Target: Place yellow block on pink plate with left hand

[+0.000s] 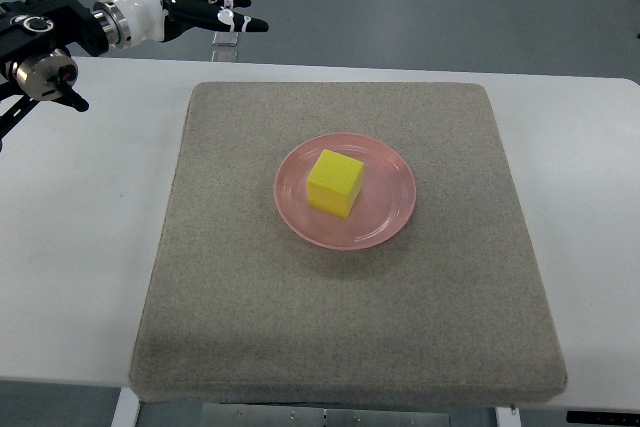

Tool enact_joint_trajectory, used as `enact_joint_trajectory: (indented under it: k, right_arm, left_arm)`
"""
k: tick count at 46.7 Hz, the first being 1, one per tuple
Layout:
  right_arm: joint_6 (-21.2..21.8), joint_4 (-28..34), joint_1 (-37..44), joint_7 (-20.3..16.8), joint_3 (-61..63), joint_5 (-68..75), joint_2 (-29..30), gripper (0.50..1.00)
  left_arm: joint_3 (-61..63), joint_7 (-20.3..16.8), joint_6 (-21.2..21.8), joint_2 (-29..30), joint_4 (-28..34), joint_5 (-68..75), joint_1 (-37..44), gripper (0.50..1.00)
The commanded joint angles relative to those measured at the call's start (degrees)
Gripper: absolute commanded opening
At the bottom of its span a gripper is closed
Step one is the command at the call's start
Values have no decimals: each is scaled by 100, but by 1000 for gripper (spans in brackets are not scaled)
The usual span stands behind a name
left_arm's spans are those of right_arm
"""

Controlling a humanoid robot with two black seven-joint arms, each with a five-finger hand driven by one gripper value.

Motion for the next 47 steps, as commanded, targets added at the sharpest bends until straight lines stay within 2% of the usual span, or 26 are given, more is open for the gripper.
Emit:
enact_joint_trajectory:
  k: [1,11,21,35,47]
  right_arm:
    - [-6,-3,0,0,0,-1,0,924]
    - [-6,-3,0,0,0,-1,0,924]
    - [-6,6,0,0,0,-1,0,924]
    - [-6,-3,0,0,0,-1,0,924]
    - [11,6,0,0,0,8,0,924]
  left_arm:
    - [-17,33,-262,-25,258,-630,97,996]
    - [-34,112,-534,-25,566,-1826,177,996]
    - [-61,587,-913,-60,962,-2863,414,996]
    - [-70,605,-1229,-51,1269,-2943,607,996]
    - [-70,614,-1238,-7,1287,-2934,616,996]
